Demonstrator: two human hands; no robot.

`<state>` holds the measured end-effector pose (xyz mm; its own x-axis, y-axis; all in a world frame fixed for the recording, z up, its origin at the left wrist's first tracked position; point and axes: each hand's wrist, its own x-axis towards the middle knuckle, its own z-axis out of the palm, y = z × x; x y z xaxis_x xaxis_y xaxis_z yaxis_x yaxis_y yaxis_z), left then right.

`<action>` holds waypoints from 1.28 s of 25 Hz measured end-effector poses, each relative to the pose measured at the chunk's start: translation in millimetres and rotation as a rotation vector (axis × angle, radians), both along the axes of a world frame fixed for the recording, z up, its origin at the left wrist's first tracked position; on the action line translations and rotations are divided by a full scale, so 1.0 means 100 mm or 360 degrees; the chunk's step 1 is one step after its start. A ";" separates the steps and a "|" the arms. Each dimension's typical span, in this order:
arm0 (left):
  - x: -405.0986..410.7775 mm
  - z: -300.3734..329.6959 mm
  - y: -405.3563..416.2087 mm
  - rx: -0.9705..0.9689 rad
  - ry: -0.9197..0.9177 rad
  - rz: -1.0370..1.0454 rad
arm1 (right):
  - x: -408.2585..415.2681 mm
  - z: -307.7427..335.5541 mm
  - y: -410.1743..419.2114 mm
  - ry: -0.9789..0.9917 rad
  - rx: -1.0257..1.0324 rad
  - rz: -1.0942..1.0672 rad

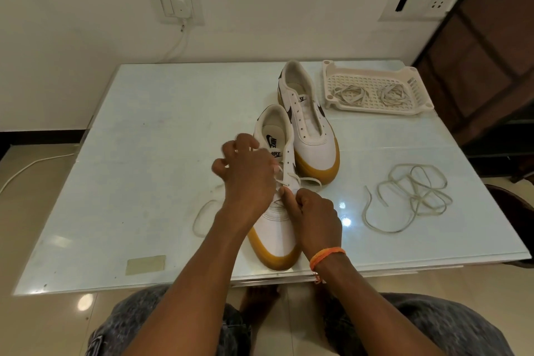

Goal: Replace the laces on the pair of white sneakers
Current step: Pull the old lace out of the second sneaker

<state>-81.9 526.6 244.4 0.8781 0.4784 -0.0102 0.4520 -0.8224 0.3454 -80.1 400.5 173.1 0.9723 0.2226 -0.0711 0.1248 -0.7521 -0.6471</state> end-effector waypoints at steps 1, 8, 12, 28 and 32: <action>0.02 0.06 0.07 -0.0197 -0.0075 0.0207 | 0.00 0.00 0.00 0.0000 0.0012 -0.0001; -0.07 0.13 0.21 -0.0068 -0.0258 0.0518 | 0.00 -0.01 0.01 0.0008 0.0021 -0.0014; -0.09 0.04 0.02 0.0313 -0.0125 -0.0227 | 0.01 -0.04 0.02 -0.0022 0.0025 -0.0050; -0.10 0.21 0.39 0.0169 -0.0084 0.0609 | 0.03 0.00 0.02 0.0037 0.0007 0.0011; -0.12 0.11 0.28 0.0147 -0.0154 0.0398 | 0.03 -0.02 0.03 0.0036 0.0012 -0.0006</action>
<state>-93.4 554.5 255.2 0.7273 0.6755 0.1217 0.6137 -0.7194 0.3254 -76.8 403.1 171.2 0.9714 0.2192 -0.0915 0.1071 -0.7479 -0.6552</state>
